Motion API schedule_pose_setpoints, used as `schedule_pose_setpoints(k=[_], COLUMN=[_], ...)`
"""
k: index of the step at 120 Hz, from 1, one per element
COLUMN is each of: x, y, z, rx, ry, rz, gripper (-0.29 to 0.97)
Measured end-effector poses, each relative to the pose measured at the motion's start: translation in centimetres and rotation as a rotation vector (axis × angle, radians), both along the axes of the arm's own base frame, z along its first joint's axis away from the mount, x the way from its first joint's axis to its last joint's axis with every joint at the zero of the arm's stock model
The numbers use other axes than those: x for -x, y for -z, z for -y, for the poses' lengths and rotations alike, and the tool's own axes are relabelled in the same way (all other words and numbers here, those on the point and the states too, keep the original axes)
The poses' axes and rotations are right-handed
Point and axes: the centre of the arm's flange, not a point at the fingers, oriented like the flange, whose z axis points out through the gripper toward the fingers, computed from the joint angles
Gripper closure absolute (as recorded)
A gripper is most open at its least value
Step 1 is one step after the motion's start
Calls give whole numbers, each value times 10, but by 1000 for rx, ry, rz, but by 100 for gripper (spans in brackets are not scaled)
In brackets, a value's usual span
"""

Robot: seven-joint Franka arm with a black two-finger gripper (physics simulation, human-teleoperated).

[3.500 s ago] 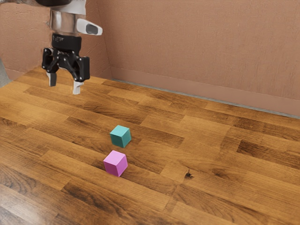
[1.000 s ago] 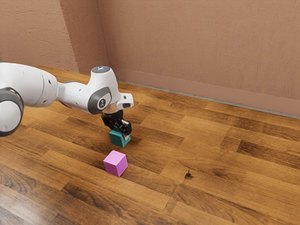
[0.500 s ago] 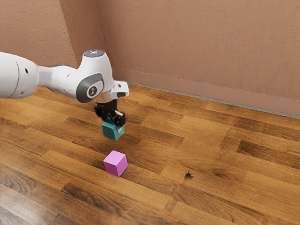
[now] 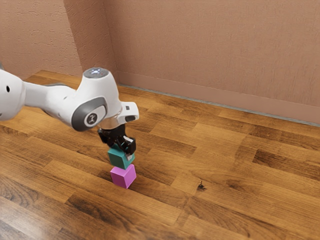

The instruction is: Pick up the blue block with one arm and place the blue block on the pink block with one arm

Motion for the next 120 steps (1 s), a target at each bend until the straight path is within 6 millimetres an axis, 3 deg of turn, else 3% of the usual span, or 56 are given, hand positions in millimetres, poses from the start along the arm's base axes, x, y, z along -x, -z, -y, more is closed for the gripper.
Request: schedule_pose_setpoints(k=[24, 43, 69, 75, 78, 86, 92, 98, 107, 113, 120], x=[10, 12, 10, 3, -5, -36, -52, -63, -55, -44, -32], y=[8, 15, 13, 3, -7, -63, -105, -166, -232, -255, -268], z=[-12, -10, -5, -5, -5, -7, -21, -43, -79, -99, -119], rx=[1, 4, 5, 8, 11, 27, 57, 80, 104, 111, 116], ry=[-59, -74, -70, -72, -74, -96, -148, -200, -266, -301, -335], rz=[-19, -27, -17, 1, 16, 74, 88, 122, 125, 98, 58], gripper=[31, 30, 11, 9, 8, 6, 5, 4, 3, 2, 2])
